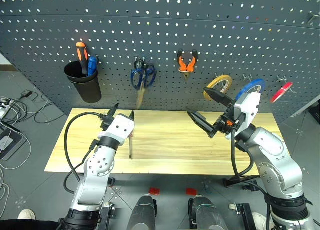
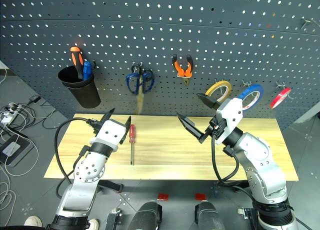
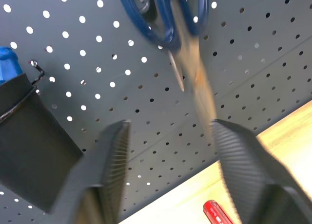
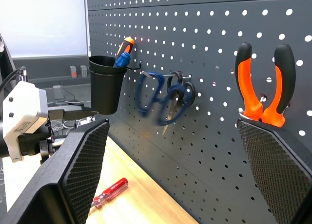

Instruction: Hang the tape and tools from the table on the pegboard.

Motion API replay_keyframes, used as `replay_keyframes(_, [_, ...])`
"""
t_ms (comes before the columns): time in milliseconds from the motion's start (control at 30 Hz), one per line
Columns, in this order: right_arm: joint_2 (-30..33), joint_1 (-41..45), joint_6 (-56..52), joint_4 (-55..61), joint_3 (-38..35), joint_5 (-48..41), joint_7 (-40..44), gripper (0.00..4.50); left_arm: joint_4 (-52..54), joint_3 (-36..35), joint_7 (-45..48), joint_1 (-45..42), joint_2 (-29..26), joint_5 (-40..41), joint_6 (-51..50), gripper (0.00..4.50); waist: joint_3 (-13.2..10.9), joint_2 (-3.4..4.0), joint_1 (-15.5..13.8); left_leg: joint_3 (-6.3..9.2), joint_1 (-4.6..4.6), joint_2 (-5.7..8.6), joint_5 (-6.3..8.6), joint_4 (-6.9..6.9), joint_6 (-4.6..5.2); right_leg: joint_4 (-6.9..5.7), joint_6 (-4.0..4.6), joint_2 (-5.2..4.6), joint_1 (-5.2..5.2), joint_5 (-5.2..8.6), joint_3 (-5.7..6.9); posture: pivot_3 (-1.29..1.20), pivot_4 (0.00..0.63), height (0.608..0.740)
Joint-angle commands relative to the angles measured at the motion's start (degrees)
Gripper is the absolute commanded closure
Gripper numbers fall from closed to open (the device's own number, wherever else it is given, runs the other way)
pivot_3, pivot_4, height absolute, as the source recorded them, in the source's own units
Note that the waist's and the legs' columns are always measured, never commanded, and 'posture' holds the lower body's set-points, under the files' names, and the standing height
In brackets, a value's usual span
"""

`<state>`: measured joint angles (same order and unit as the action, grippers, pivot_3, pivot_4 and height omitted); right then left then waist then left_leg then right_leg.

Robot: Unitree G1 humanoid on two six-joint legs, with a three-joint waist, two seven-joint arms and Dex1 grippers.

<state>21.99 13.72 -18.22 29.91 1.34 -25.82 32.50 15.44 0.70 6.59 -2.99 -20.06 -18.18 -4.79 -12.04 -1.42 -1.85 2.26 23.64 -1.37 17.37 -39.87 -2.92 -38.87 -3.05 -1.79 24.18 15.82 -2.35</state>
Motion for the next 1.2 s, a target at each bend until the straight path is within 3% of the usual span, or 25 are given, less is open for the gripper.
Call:
replay_keyframes(33, [0.39,-0.04,0.93,1.09,0.10,-0.06,0.83,0.00,2.07,-1.07,-0.33,1.20,0.27,0.02,-0.62,0.44,0.00,0.00,0.00,0.00,-0.01,0.00,0.02,0.00,0.04,0.00,0.00,0.00,0.00,0.00,0.00,0.13,0.183,0.740])
replay_keyframes(100, [1.06,-0.76,2.04,0.67,0.65,0.36,2.50,0.00,2.38,-1.40,-0.61,2.70,0.82,0.05,-1.88,0.07,0.00,0.00,0.03,0.01,-0.05,0.00,0.04,0.01,0.07,0.00,0.00,0.00,-0.01,0.00,-0.02,0.14,0.196,0.740])
replay_keyframes(233, [2.60,-2.55,4.59,-1.36,2.47,1.67,6.40,0.00,3.12,-1.96,-0.27,5.22,1.94,0.45,-5.28,0.07,-0.01,0.00,-0.04,0.04,-0.17,-0.01,0.08,0.01,0.14,0.04,0.01,0.00,-0.10,0.01,-0.04,0.15,0.227,0.740])
replay_keyframes(433, [4.09,-0.98,4.55,-5.74,8.65,5.29,10.72,0.00,4.23,-7.03,1.21,5.42,4.44,4.46,-20.41,0.07,-0.68,0.02,0.03,0.11,-0.43,-0.08,0.12,0.02,0.22,0.08,0.04,0.09,-0.32,0.02,-0.07,0.17,0.280,0.740])
replay_keyframes(667, [0.05,7.23,2.89,-10.82,15.44,11.61,8.95,0.00,-4.26,-8.43,6.36,-2.72,2.01,9.71,-29.39,0.07,-3.51,0.21,-0.02,0.38,-0.92,-0.05,0.14,0.01,0.25,-0.05,0.17,0.14,-0.79,0.12,0.00,0.18,0.363,0.740])
replay_keyframes(1200, [-1.17,10.20,-2.45,-9.56,14.63,11.49,7.99,0.00,-24.29,-9.17,6.74,-19.33,0.58,15.45,-31.41,0.07,-9.41,0.13,0.46,0.46,-0.59,-0.14,0.13,-0.01,0.22,-0.20,0.22,0.22,-0.33,0.13,0.00,0.14,0.452,0.740])
